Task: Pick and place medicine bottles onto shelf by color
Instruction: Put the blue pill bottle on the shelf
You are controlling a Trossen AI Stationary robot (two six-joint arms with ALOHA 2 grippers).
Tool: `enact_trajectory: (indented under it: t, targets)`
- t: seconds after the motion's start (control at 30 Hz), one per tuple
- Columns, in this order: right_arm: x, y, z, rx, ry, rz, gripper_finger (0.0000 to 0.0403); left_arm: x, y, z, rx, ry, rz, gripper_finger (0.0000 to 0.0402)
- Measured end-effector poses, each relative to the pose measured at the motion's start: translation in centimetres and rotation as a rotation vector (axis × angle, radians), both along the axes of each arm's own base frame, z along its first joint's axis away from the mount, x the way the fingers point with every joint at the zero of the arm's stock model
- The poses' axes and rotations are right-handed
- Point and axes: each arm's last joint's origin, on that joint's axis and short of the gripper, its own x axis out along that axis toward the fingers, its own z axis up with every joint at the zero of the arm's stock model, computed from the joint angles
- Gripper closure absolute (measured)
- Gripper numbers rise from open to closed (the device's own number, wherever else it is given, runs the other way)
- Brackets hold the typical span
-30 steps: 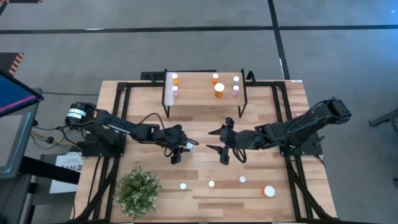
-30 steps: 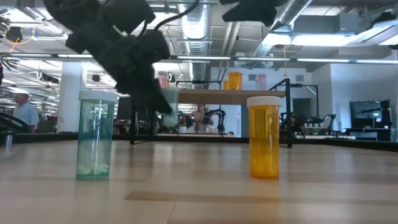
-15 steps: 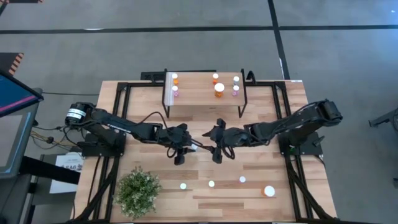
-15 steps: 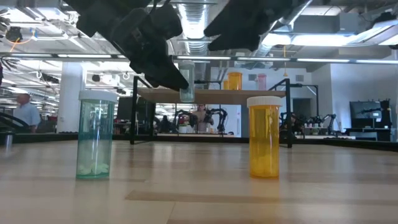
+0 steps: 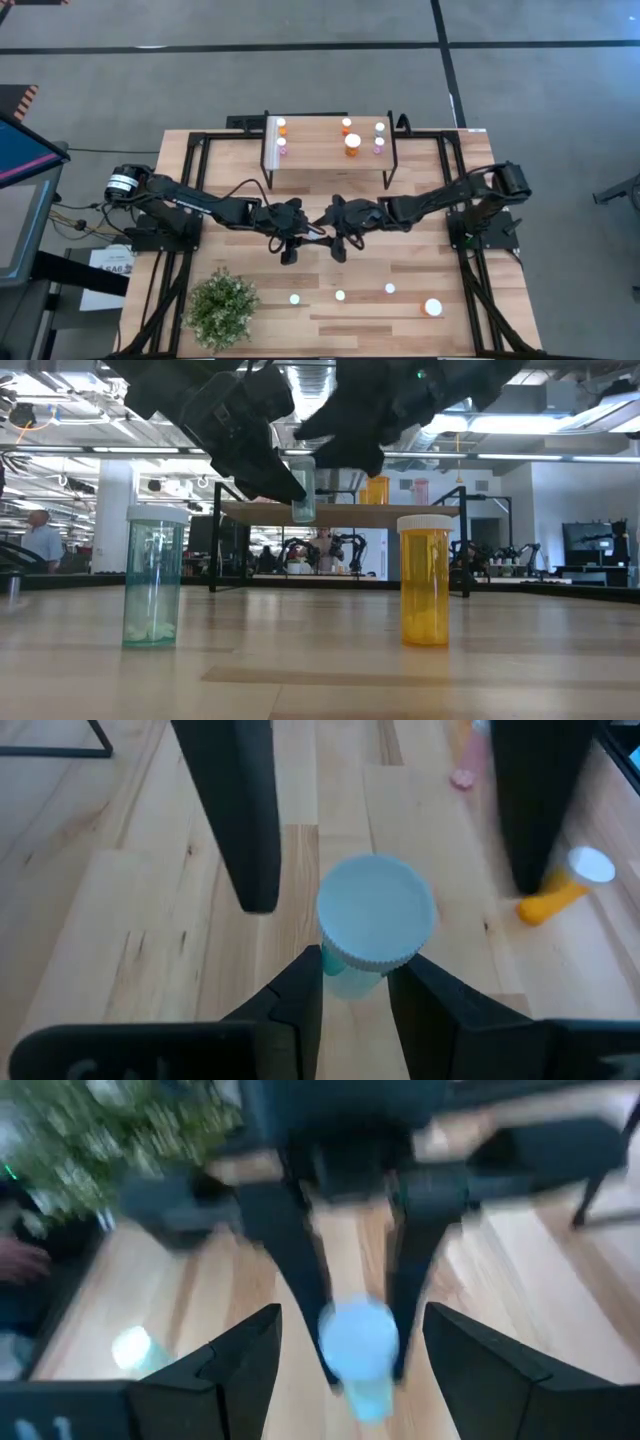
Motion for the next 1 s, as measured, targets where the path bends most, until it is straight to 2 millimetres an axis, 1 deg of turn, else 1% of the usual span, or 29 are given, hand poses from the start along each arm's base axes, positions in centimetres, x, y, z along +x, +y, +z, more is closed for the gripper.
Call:
enact_trajectory:
  t: [0.1, 0.57, 0.67, 0.77, 1.0]
  targets:
    - [0.07, -0.08, -0.57, 0.006, 0.019, 0.007, 0.0137, 0.01, 0.00, 0.01, 0.000, -0.001, 0.000, 0.0315]
    - [0.08, -0.03, -0.41, 0.004, 0.010, 0.012, 0.0137, 0.24, -0.14, 0.34, -0.021, -0.043, -0.029, 0.0315]
    - [0.08, -0.03, -0.40, 0.004, 0.010, 0.011, 0.0142, 0.29, -0.14, 0.41, -0.022, -0.052, -0.029, 0.0315]
    - [0.07, -0.03, -0.41, 0.003, 0.011, 0.012, 0.0162, 0.35, -0.17, 0.50, -0.017, -0.064, -0.035, 0.0315]
    - [0.07, -0.02, -0.41, -0.010, 0.011, 0.019, 0.0229, 0.34, -0.15, 0.49, -0.012, -0.063, -0.036, 0.0315]
